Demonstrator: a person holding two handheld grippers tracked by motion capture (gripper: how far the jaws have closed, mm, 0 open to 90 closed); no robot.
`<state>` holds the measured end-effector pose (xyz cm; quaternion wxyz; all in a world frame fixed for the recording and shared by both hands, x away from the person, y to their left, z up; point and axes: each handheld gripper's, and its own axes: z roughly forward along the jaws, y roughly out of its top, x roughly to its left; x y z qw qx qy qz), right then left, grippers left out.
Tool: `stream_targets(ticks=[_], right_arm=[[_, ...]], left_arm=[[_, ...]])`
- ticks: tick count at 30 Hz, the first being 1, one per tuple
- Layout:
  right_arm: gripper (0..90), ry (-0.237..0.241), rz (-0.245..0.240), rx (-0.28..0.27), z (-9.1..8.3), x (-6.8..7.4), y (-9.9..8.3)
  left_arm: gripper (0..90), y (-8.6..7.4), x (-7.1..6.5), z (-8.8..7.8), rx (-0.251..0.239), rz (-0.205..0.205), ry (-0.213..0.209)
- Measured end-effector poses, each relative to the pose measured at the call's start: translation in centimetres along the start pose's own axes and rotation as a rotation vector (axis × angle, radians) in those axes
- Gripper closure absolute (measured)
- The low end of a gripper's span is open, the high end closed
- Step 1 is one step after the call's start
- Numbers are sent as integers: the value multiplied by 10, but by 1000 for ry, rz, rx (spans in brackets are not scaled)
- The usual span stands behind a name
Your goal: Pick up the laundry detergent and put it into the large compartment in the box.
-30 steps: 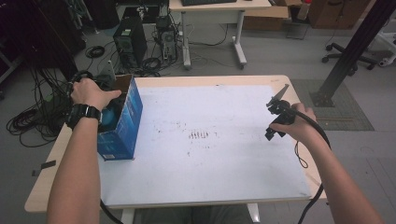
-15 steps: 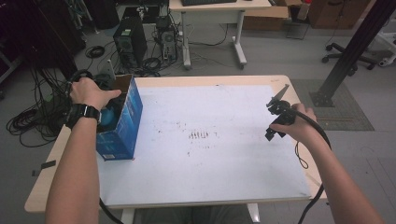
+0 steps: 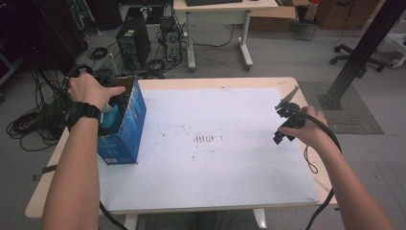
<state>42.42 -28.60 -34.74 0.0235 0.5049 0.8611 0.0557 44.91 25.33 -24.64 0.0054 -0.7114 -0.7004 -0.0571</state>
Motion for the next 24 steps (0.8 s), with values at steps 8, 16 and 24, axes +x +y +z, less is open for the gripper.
stream_targets(ticks=[8, 16, 24], right_arm=[[239, -1, 6, -2, -3, -1, -2], [239, 0, 2, -8, -5, -2, -3], [238, 4, 6, -11, -7, -2, -5]], left_arm=[[182, -2, 1, -20, -42, -7, -6], [183, -6, -2, -37, -67, -3, -36], [165, -9, -8, -57, -96, 31, -22]])
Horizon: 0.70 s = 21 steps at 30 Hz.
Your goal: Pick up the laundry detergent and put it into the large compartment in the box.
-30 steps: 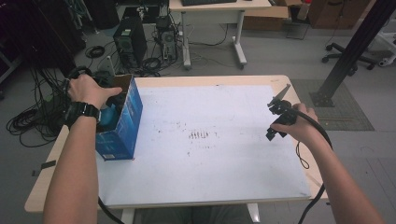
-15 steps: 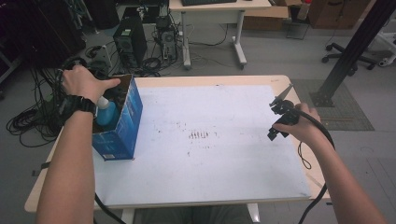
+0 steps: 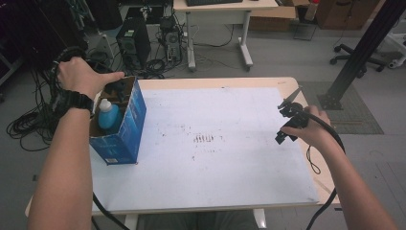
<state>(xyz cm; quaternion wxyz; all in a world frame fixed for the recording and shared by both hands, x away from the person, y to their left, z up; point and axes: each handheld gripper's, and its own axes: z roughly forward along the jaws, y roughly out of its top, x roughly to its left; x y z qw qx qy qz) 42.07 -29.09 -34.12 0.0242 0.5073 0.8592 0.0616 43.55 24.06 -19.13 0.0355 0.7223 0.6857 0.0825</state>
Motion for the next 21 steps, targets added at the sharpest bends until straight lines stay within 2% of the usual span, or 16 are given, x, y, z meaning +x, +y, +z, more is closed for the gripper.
stream_targets(ticks=[2, 6, 9, 14, 21], right_arm=[[237, -1, -3, -3, -1, 0, 1], [237, 0, -6, -3, -3, 2, 2], [237, 1, -6, -5, -3, 3, 2], [235, -1, -2, -5, -6, 3, 2], [235, -3, 2, -2, -6, 4, 1]], left_arm=[[167, 0, -1, -4, -2, 8, -13], [167, -1, -4, -8, -9, 16, -4], [166, -1, -8, -13, -15, 34, -15], [166, 0, -21, -20, -26, 85, -25], [166, 0, -40, -23, -43, 134, -41]])
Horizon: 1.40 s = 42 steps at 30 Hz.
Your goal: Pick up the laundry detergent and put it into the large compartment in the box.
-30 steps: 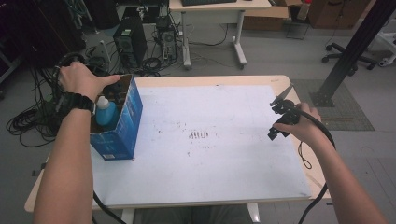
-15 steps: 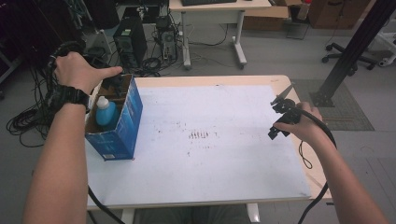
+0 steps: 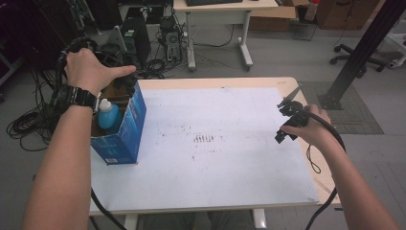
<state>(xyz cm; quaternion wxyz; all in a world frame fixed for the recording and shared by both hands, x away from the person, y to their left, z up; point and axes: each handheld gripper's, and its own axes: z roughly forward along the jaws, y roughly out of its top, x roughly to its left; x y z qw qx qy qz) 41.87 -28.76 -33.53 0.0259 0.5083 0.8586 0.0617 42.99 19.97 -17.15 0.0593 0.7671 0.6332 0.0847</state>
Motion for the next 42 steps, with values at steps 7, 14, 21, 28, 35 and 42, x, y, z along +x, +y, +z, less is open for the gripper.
stream_targets(ticks=[7, 14, 21, 28, 35, 42], right_arm=[[235, -1, -4, -2, -2, 0, 1], [235, -5, -9, -1, -4, 0, 2], [235, -7, -13, -4, -6, 1, 2], [235, -5, -5, 0, -5, 1, 1], [235, -4, -6, -2, -5, -1, 1], [235, -4, -7, -4, -6, -2, 0]], left_arm=[[163, 4, -27, 1, 0, 92, -19], [167, 5, -50, 2, 6, 154, -32], [172, 8, -82, 5, 10, 238, -60], [172, 10, -107, 11, -3, 293, -85], [172, 12, -132, 23, -1, 357, -101], [169, 11, -149, 35, 4, 399, -104]])
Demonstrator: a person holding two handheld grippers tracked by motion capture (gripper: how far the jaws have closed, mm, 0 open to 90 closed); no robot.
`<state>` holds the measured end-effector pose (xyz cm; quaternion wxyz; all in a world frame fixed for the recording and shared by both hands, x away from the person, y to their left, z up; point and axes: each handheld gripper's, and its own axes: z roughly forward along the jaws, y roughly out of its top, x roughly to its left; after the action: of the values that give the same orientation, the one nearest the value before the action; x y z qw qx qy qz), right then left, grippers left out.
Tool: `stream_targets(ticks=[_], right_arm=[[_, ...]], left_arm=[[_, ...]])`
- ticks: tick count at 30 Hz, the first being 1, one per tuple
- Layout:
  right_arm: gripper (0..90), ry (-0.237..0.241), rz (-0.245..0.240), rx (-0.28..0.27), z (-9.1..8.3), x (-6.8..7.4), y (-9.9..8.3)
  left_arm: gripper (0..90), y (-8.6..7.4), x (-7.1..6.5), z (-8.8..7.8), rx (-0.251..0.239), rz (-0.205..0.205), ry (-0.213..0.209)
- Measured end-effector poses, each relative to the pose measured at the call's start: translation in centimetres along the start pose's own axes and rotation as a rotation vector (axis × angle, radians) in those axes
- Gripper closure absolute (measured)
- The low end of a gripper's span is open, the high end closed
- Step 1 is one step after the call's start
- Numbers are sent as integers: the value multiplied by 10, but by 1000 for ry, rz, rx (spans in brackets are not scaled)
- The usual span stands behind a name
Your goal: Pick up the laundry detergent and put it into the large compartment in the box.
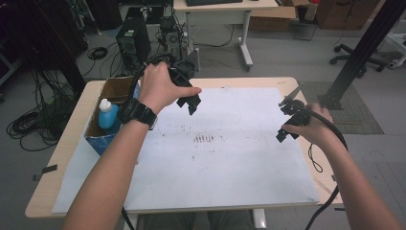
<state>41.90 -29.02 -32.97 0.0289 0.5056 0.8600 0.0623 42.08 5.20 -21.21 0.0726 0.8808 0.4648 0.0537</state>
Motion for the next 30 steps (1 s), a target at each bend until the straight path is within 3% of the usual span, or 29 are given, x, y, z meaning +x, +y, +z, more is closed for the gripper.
stream_targets(ticks=[10, 25, 30], right_arm=[[235, 2, -1, 4, 3, 0, -1], [235, 3, 0, 5, 4, 0, -1], [235, 3, 2, 6, 4, 0, -2]], left_arm=[[160, 5, -18, 23, 12, 51, 9], [158, 3, -40, 63, 70, 132, 3], [158, 3, -45, 70, 76, 139, 0]])
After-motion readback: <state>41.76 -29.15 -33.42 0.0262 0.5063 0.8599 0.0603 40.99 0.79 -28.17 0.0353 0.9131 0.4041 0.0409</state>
